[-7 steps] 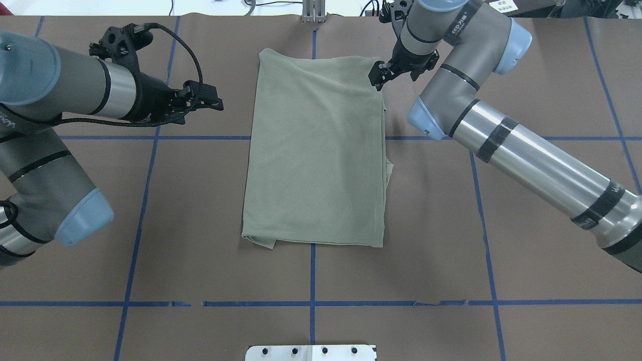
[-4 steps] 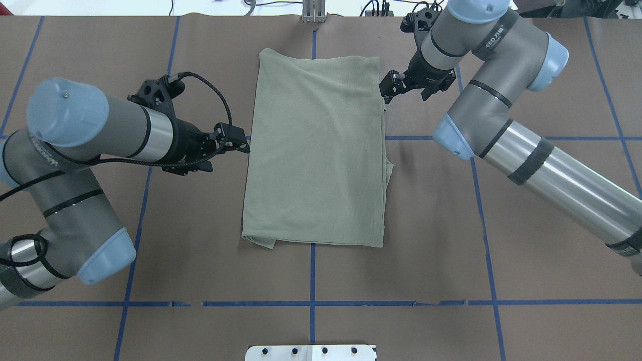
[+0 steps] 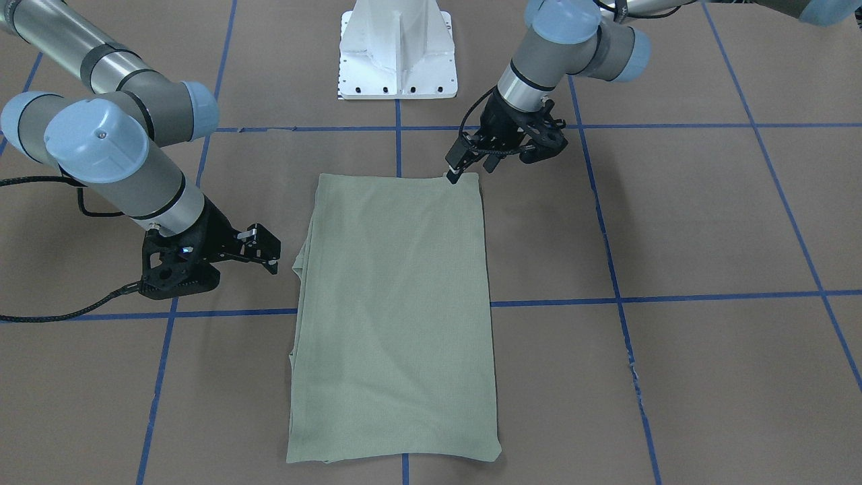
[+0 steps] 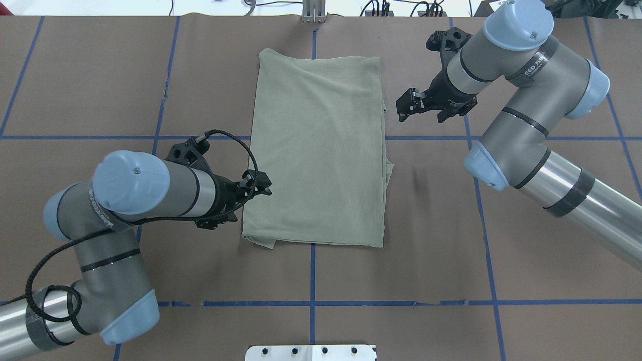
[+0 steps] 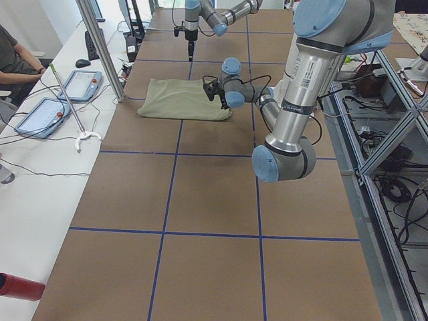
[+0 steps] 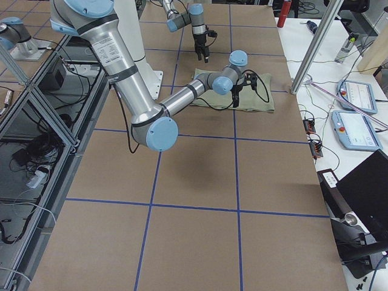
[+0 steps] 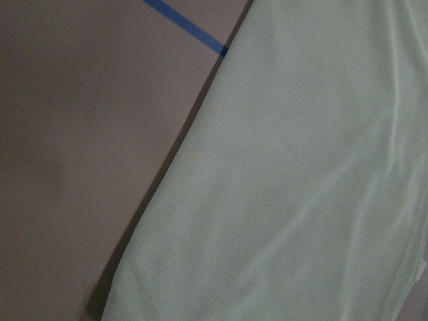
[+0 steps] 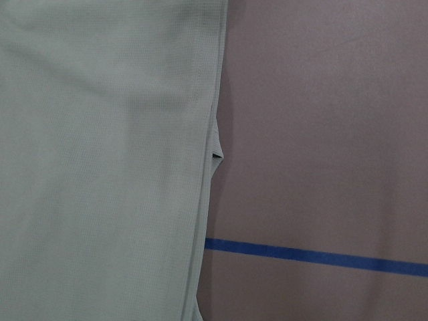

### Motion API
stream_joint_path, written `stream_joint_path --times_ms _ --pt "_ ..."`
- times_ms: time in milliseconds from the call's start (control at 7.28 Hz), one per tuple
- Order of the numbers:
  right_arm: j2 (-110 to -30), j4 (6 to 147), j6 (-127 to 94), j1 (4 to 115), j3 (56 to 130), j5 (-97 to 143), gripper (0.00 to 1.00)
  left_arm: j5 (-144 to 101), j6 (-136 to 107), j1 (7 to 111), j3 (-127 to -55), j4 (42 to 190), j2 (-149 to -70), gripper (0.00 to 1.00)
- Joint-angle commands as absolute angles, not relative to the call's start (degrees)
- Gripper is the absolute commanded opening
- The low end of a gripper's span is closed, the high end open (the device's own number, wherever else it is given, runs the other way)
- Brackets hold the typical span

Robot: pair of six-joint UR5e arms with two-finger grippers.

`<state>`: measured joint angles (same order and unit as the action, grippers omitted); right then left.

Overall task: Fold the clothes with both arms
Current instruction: 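Raise the right gripper away while the left gripper moves to the near corner, then lower the left gripper onto the shirt's near corner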

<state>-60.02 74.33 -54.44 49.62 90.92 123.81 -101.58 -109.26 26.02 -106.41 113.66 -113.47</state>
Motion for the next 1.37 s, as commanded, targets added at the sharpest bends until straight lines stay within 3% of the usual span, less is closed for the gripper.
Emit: stream_joint_path --times_ms 0,824,1236 --pt "-60.82 74.0 -55.1 49.31 91.32 123.58 1.0 -96.95 -113.11 21.89 -105.82 109.25 -114.26 1.0" --pt "-60.82 73.74 -56.51 48.61 90.7 123.22 1.0 -94.22 -113.47 20.92 -102.4 106.71 -114.34 0.96" --pt "-60.82 73.74 -56.51 48.6 90.7 123.22 1.0 -94.31 -113.29 20.21 -102.57 106.61 -114.35 0.68"
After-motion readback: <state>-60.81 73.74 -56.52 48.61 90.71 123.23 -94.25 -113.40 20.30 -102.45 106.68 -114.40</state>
